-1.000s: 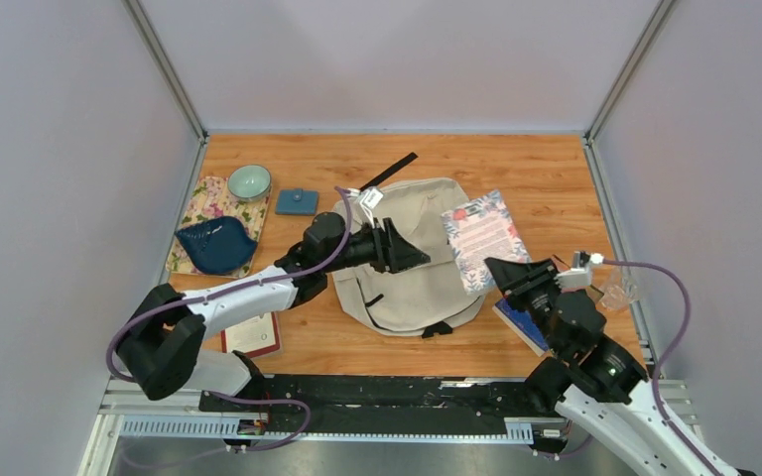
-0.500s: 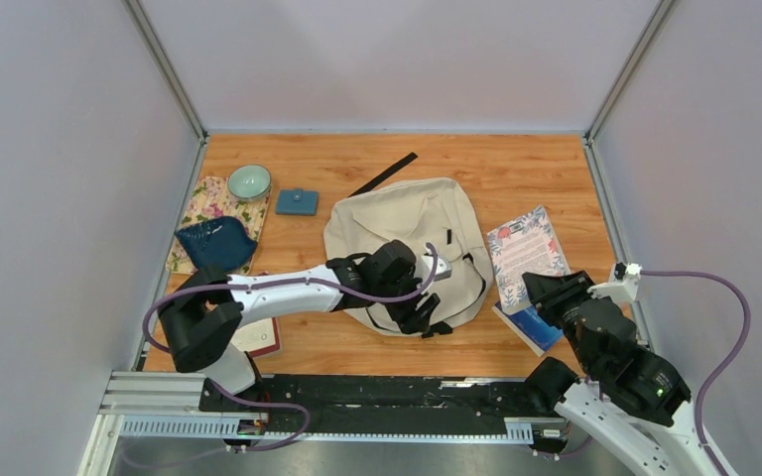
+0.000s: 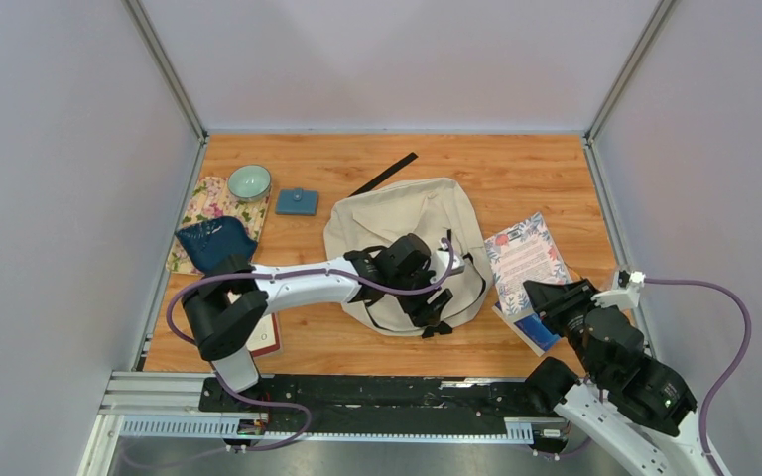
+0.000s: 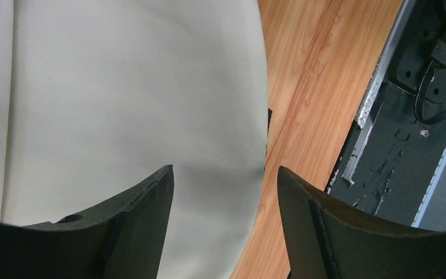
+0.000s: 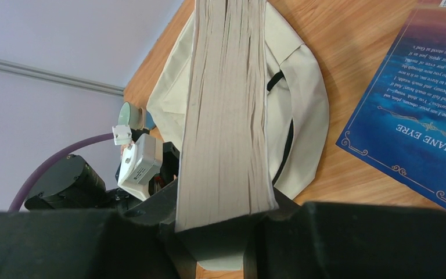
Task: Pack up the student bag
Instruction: Place the book in the student bag.
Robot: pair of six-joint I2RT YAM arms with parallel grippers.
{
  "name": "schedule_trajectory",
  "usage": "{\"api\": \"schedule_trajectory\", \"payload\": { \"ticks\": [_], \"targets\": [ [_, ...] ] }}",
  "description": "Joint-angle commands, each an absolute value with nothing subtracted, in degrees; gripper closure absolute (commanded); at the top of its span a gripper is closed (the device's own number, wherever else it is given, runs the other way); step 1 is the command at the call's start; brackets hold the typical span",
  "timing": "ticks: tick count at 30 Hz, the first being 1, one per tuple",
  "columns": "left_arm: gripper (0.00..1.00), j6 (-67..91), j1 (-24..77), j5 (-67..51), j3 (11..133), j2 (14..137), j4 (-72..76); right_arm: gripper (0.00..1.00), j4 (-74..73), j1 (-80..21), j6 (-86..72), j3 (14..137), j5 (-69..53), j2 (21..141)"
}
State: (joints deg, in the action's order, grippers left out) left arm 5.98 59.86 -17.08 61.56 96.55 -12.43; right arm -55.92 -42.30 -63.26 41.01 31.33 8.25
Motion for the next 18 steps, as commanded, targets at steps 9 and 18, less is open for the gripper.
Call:
{"api": "schedule_trajectory", "payload": {
  "ticks": [9,18],
  "targets": [
    [0.40,5.9,59.9,-18.7,65.4,100.6,-10.9,1.00,-52.0,-42.5,-66.1,40.3,31.4,5.3],
    [0.90,6.7,59.9,-17.7,64.9,99.4,-9.8,1.00,-53.4,-42.5,-66.2,40.8,32.0,4.6]
  ]
}}
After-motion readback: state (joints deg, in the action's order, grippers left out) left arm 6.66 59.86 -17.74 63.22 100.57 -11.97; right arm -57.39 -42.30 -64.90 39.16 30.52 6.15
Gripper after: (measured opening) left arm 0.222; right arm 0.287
